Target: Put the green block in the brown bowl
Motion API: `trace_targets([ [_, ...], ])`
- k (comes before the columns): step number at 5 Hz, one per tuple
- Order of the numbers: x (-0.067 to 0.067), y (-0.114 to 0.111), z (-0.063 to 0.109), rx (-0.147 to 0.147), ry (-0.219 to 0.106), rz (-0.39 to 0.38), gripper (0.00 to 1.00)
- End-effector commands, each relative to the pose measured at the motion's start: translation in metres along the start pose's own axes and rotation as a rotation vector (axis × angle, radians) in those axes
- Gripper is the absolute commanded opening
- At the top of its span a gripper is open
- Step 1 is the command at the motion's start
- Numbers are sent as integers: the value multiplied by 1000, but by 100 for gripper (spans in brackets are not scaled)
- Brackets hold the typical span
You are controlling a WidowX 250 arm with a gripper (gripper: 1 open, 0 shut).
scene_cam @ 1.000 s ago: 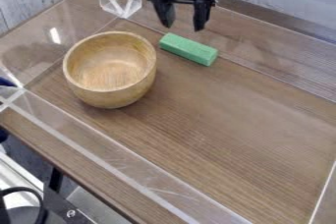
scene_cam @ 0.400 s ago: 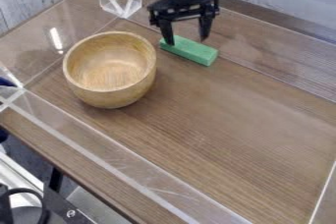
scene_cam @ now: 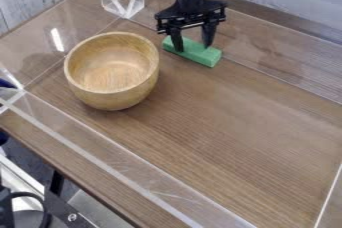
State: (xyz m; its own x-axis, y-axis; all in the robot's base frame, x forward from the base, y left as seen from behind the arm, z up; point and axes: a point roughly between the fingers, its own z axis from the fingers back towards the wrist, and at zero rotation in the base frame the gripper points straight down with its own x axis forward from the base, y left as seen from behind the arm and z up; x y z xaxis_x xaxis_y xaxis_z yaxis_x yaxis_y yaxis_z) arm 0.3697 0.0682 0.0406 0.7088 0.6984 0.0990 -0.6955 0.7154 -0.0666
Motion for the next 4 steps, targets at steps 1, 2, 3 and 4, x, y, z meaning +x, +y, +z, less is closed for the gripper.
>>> trace_targets([
  [1, 4, -6, 15, -24, -47, -12, 0],
  [2, 3, -6, 25, -35, -40, -21, 0],
  [3, 2, -6, 42, -60, -35, -34, 0],
  [4, 0, -3, 60, -89, -30, -45, 0],
])
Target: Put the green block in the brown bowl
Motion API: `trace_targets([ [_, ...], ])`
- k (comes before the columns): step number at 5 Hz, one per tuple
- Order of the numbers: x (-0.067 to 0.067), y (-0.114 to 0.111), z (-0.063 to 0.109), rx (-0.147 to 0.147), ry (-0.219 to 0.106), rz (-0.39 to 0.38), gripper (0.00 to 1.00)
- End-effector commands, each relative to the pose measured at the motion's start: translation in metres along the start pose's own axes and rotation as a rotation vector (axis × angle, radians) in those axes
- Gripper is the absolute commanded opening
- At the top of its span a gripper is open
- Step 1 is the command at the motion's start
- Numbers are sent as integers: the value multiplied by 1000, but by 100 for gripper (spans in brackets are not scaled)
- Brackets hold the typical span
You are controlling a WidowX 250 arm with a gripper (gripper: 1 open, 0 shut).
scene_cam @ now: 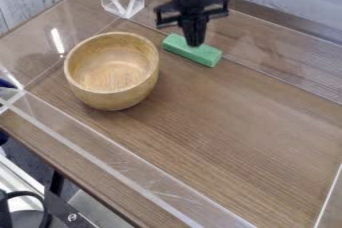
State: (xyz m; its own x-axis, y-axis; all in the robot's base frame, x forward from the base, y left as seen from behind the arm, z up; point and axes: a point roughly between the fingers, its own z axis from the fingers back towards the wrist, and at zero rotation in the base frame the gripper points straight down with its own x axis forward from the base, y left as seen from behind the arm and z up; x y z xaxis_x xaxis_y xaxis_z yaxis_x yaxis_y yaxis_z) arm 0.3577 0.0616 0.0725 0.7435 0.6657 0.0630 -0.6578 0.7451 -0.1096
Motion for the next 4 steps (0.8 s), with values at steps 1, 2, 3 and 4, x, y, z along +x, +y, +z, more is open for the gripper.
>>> trace_targets([
  [1, 6, -3, 56, -91, -75, -21, 0],
  [2, 3, 3, 73, -117, -79, -33, 0],
  [3, 5, 1, 64, -108, -85, -20, 100],
  [4, 11, -2, 51, -96, -99, 18, 100],
])
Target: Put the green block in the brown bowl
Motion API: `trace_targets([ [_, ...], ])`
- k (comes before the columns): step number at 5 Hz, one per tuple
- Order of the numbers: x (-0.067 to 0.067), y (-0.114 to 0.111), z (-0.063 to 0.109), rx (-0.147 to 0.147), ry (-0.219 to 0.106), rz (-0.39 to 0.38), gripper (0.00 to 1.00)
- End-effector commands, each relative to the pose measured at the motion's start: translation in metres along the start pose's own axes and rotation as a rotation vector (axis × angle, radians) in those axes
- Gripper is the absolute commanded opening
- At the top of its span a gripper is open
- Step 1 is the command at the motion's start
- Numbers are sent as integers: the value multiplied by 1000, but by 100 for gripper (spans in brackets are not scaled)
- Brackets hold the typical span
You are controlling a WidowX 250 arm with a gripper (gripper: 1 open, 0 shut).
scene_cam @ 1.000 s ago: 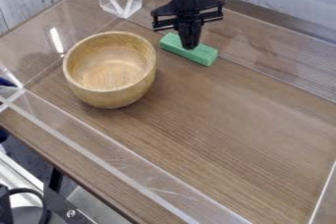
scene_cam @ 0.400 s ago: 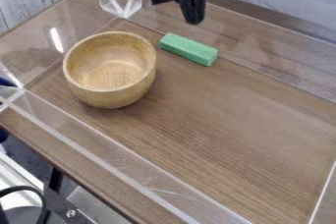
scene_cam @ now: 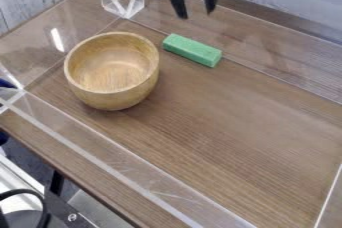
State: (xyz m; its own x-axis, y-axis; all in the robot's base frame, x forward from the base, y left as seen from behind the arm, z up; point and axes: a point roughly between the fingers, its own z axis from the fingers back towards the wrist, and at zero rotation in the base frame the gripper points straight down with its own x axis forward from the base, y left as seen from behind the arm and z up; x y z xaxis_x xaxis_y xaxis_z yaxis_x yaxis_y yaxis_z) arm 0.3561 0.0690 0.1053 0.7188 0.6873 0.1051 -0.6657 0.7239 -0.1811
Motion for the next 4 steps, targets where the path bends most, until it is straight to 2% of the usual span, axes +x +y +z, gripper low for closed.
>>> trace_targets([
  [1, 7, -9, 2, -10, -66, 20, 100],
  [3, 9, -10, -29, 64, -121, 218, 100],
  [4, 7, -9, -43, 99, -138, 237, 100],
])
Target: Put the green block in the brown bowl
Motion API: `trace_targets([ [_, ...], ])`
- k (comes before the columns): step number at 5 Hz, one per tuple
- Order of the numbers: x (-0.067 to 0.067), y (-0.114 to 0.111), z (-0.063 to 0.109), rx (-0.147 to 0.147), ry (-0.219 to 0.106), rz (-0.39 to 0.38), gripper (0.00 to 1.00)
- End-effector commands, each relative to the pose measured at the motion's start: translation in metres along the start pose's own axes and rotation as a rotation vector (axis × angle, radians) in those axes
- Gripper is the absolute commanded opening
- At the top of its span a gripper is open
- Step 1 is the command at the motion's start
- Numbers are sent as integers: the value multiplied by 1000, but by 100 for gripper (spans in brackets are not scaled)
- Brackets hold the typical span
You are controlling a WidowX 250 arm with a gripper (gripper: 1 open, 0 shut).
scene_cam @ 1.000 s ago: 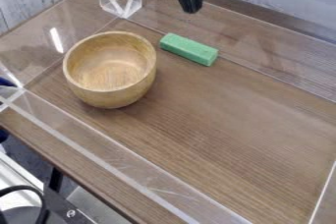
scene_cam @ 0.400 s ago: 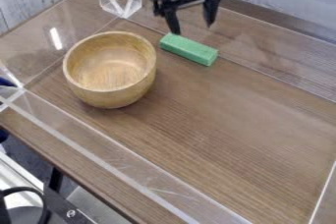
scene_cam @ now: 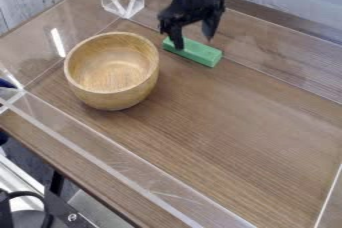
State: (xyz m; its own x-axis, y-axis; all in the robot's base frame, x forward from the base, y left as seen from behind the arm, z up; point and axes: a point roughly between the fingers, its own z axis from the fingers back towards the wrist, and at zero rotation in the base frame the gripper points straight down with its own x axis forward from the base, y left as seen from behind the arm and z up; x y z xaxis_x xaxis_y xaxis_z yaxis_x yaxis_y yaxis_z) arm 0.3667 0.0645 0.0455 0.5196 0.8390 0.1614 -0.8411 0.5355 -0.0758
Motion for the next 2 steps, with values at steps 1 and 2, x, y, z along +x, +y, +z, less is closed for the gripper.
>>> trace_targets([
  [1, 6, -9, 5, -20, -57, 5, 100],
  [2, 3, -7, 0, -14, -62, 7, 0],
])
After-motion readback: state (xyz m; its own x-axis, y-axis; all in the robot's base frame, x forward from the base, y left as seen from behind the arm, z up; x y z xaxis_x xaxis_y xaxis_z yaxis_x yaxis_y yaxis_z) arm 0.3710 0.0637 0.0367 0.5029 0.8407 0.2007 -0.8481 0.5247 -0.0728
